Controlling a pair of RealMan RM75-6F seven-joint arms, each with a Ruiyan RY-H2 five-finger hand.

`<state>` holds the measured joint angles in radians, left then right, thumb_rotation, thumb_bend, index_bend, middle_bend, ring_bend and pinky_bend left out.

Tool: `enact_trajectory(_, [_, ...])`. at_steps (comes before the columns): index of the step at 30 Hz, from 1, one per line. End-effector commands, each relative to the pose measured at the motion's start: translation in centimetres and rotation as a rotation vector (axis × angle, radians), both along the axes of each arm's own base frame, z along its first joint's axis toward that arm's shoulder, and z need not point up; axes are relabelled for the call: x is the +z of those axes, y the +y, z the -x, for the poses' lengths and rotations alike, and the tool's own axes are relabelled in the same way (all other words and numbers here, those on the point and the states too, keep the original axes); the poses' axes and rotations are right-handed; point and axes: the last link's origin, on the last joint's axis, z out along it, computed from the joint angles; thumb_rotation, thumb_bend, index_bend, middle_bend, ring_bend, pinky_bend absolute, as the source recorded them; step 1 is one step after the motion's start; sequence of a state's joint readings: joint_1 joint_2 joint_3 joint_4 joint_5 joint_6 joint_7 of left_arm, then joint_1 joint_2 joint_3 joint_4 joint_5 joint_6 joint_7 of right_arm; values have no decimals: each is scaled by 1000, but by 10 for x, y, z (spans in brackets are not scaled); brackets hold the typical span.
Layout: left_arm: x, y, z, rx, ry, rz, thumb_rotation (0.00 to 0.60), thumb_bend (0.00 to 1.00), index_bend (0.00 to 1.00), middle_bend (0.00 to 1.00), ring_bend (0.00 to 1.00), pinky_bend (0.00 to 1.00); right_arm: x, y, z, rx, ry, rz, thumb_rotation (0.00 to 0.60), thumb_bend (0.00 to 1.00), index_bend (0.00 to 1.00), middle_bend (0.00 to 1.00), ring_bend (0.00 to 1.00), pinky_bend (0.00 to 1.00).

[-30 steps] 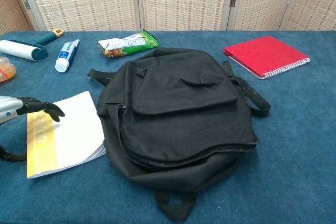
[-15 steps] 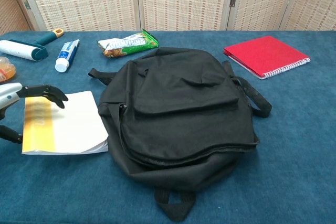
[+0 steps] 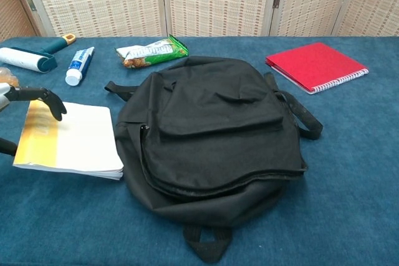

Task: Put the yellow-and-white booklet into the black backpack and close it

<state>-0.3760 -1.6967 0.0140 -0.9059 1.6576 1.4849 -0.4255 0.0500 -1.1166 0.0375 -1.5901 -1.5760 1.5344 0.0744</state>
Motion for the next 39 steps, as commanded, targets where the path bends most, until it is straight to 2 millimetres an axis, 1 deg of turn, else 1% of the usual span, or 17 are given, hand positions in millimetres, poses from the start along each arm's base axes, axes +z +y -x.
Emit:
enact_trajectory(1, [-1, -2, 1, -9, -15, -28, 600, 243, 552, 435, 349, 266, 0, 0, 0, 0, 0, -1, 600, 141, 0, 7, 76, 84])
enact_trajectory(6, [-2, -4, 1, -23, -16, -44, 600, 250, 618, 478, 379, 273, 0, 0, 0, 1, 1, 1, 600, 142, 0, 7, 76, 84])
enact_trajectory(12, [-4, -5, 3, -29, -15, -48, 600, 300, 659, 501, 392, 275, 0, 0, 0, 2, 1, -1, 600, 142, 0, 7, 77, 84])
enact_trajectory(19, [-4, -7, 5, -59, 19, -56, 600, 432, 703, 523, 404, 276, 0, 0, -2, 8, 2, -1, 600, 141, 0, 6, 77, 84])
enact_trajectory(21, [-2, -8, 5, -73, 27, -69, 600, 459, 714, 535, 412, 283, 0, 0, -2, 10, 2, -3, 600, 142, 0, 7, 77, 84])
enact_trajectory(24, [5, -10, 3, -102, 41, -109, 600, 469, 728, 551, 427, 295, -2, 0, -3, 14, 4, -9, 600, 142, 0, 7, 79, 84])
enact_trajectory(27, [15, -10, 1, -152, 65, -164, 600, 473, 737, 569, 442, 301, -5, 0, -6, 22, 6, -25, 600, 141, 0, 7, 80, 84])
enact_trajectory(31, [30, -11, -5, -231, 91, -239, 600, 473, 745, 586, 454, 306, -14, -2, -12, 37, -10, -72, 600, 141, 0, 14, 86, 84])
enact_trajectory(34, [39, -10, -10, -277, 97, -285, 600, 472, 748, 592, 458, 308, -25, -6, -20, 63, -23, -134, 600, 141, 15, 29, 89, 84])
enact_trajectory(39, [49, -10, -22, -343, 92, -336, 600, 469, 748, 592, 458, 307, -53, -17, -40, 128, -19, -261, 600, 142, 73, 59, 97, 84])
